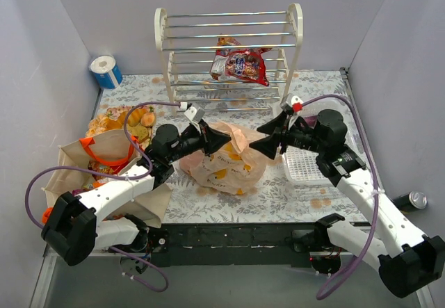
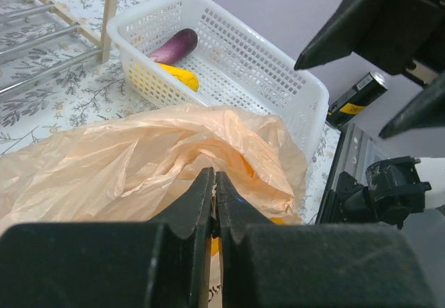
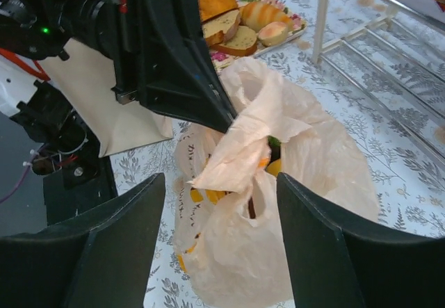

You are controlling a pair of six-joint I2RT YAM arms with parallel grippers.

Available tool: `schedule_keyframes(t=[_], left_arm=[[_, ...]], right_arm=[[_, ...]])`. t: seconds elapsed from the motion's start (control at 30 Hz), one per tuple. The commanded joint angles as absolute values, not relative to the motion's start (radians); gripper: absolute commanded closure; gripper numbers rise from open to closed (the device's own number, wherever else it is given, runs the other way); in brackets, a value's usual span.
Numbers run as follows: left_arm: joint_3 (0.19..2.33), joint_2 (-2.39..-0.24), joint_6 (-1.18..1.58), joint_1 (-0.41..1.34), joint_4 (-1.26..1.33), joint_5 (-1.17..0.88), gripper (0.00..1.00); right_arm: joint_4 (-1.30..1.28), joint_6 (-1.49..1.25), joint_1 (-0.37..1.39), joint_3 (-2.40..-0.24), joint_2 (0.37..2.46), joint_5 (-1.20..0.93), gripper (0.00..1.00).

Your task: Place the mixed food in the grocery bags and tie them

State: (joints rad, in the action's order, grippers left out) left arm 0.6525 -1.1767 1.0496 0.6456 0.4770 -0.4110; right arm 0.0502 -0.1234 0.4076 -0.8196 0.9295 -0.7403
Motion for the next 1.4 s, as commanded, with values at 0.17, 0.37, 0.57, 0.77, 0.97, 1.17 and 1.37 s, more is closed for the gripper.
schedule_keyframes(t=[0.17,0.37,0.57,0.77,0.97,1.17,1.37], left_arm=[[0.735,-1.193,1.164,0.650,0.408,-0.399,1.00],[0.735,-1.181,1.167,0.650,0.388,-0.394,1.00],[0.733,-1.172,1.167,0.650,0.377,-0.387,1.00],[0.742,-1.166,1.167,0.650,0.371,-0.390,1.00],[0.746,-1.161,1.169,0.649,0.368,-0.382,1.00],[0.753,-1.166,1.177,0.649,0.338,-0.356,1.00],[0.753,-1.169,1.189,0.647,0.315,-0.331,1.00]], right_arm=[[-0.058,0.047,0.655,-0.879,0.994,-0.410,0.28],[-0.054,0.104,0.712,-0.882,1.020,-0.281,0.29],[-0.011,0.149,0.776,-0.864,1.017,-0.131,0.33],[0.012,0.199,0.799,-0.856,1.029,-0.054,0.34],[0.002,0.201,0.810,-0.882,1.089,-0.026,0.42],[-0.058,0.175,0.813,-0.936,1.074,-0.012,0.85],[-0.104,0.152,0.824,-0.996,1.055,0.023,0.88]])
